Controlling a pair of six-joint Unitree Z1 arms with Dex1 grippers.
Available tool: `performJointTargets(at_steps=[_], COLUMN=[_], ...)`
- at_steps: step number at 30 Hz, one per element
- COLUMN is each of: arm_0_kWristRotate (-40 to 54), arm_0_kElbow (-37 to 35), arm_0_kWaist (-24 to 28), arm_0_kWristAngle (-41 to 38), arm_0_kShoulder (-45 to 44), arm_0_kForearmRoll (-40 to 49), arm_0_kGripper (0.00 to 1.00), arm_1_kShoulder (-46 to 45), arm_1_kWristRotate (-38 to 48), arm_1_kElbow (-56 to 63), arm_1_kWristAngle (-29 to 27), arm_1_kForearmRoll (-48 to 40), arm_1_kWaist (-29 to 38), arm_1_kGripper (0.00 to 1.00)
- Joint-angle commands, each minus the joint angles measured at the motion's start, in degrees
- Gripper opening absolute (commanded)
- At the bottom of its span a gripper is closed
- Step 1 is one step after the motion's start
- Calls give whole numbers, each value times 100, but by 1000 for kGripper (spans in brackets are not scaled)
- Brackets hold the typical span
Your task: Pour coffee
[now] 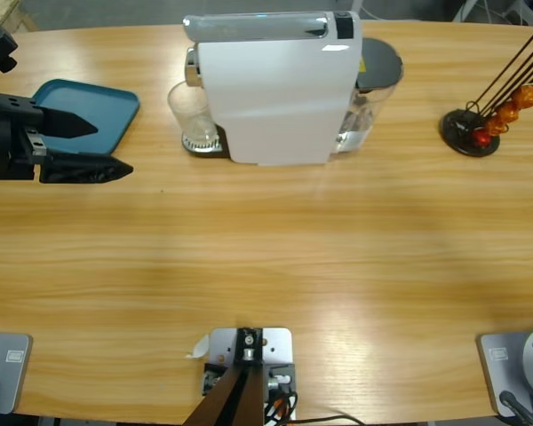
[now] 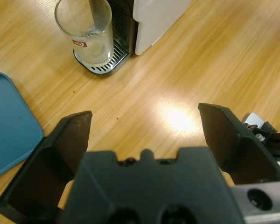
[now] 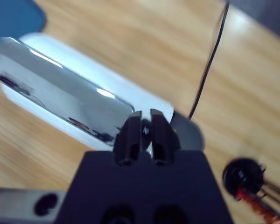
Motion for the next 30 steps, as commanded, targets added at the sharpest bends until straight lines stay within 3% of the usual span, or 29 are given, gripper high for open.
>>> performJointTargets(at_steps=[1, 5, 11, 16, 23, 26, 30], arm_0_kWristRotate=[-43, -61, -155, -284, -526, -454, -426], arm_0_kElbow=[77, 26, -255, -43, 384, 514, 803], arm_0_kWaist=[-168, -175, -175, -175, -101, -96, -96], arm_0_kWristAngle=[95, 193, 436, 413, 533, 555, 452], arm_0_kShoulder=[-79, -269, -363, -464, -566, -613, -474], arm_0_kForearmRoll=[5, 260, 956, 942, 641, 89, -440], arm_0_kGripper=[982, 982, 982, 987, 989, 991, 991], arm_1_kShoulder=[-830, -1637, -2966, -3537, -3973, -4100, -4087], arm_1_kWristRotate=[-163, 23, 206, 136, -195, -228, -432], arm_1_kElbow=[-309, 1078, 3643, 5413, 6749, 7122, 7304], arm_1_kWristAngle=[24, 182, 655, 583, 342, 237, 177], arm_1_kForearmRoll=[-30, -390, -1754, -3124, -3660, -4330, -4381], arm_1_kWaist=[66, 74, 110, 224, 233, 233, 233], arm_1_kGripper=[1000, 1000, 1000, 1000, 1000, 1000, 1000])
